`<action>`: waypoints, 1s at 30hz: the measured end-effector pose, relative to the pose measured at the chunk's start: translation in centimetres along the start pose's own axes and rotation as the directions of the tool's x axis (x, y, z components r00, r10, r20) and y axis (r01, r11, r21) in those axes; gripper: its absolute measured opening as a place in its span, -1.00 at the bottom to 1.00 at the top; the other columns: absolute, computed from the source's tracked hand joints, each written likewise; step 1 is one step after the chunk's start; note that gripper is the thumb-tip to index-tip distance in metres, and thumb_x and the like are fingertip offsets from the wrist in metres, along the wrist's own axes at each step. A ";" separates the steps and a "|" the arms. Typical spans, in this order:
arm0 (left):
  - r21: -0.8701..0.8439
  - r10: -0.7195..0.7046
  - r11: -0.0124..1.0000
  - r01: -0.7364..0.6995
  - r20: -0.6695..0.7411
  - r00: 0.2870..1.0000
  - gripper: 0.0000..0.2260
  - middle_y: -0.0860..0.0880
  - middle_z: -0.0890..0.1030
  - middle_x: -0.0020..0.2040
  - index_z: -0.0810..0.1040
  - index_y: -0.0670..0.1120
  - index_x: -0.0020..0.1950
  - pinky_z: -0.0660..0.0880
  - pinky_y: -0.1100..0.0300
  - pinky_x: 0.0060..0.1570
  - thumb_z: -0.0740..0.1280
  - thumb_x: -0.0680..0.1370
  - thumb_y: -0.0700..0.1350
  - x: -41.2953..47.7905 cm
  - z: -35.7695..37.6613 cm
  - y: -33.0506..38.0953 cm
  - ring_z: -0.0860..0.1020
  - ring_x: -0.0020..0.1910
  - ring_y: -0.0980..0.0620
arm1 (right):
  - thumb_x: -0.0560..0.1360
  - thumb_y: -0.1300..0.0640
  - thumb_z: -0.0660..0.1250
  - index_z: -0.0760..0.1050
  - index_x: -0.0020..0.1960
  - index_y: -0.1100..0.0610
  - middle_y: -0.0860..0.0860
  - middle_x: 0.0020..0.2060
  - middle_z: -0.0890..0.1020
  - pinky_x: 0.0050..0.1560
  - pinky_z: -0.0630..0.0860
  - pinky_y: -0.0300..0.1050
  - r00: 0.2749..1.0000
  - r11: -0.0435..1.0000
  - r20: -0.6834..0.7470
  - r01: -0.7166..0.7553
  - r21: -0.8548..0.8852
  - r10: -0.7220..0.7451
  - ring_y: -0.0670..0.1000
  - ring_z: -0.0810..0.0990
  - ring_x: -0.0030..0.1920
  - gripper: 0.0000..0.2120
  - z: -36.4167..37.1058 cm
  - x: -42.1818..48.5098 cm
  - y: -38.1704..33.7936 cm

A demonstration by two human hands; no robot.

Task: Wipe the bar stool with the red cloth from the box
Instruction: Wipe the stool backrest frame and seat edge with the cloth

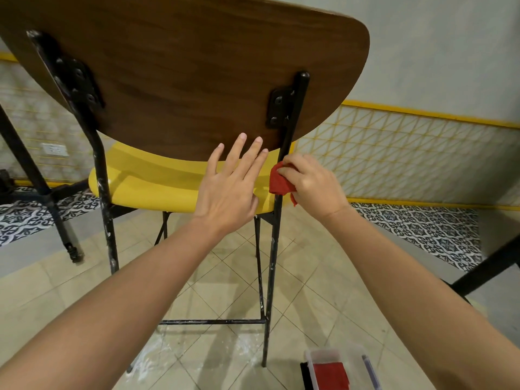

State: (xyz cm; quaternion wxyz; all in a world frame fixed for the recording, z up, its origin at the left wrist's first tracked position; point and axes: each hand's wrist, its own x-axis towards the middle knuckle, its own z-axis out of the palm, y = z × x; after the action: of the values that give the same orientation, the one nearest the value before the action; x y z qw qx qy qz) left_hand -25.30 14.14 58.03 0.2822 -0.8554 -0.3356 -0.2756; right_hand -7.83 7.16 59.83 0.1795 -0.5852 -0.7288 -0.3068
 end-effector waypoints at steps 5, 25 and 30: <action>0.019 -0.009 1.000 0.008 0.034 0.999 -0.33 -0.07 0.13 0.55 0.14 -0.07 0.53 0.06 -0.10 0.42 0.24 0.46 0.03 0.0 0.1 0.1 0.05 0.53 -0.11 | 0.31 0.32 0.51 0.58 0.00 0.23 0.14 -0.02 0.59 -0.36 0.57 -0.04 0.947 0.968 0.262 0.224 -0.115 -0.188 0.14 0.56 -0.09 -0.72 -0.5 -1.0 1.3; -0.132 -0.039 0.991 0.034 -0.033 0.999 -0.41 -0.10 0.36 0.45 0.30 -0.13 0.45 0.20 -0.02 0.31 0.21 0.42 -0.03 -1.1 0.9 0.6 0.32 0.42 -0.11 | 0.45 0.21 0.40 0.58 0.02 0.25 0.16 -0.05 0.59 -0.34 0.56 -0.07 0.979 0.988 -0.138 0.141 -0.066 -0.149 0.13 0.56 -0.13 -0.83 0.1 1.3 -0.9; -0.187 -0.078 0.979 0.076 -0.008 0.997 -0.38 -0.06 0.50 0.30 0.33 -0.12 0.44 0.26 0.08 0.04 0.31 0.38 -0.03 -1.6 1.2 0.3 0.46 0.13 -0.07 | 0.33 0.21 0.52 0.56 0.06 0.27 0.16 0.01 0.56 -0.39 0.57 -0.04 0.976 0.978 0.129 0.186 -0.092 -0.173 0.13 0.54 -0.08 -0.66 3.1 -1.7 -1.2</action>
State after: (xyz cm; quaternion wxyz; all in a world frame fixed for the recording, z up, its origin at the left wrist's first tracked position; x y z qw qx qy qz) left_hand -25.72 14.07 56.00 0.1923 -0.8625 -0.3390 -0.3229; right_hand -8.25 7.77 56.17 0.0763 -0.5429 -0.7713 -0.3233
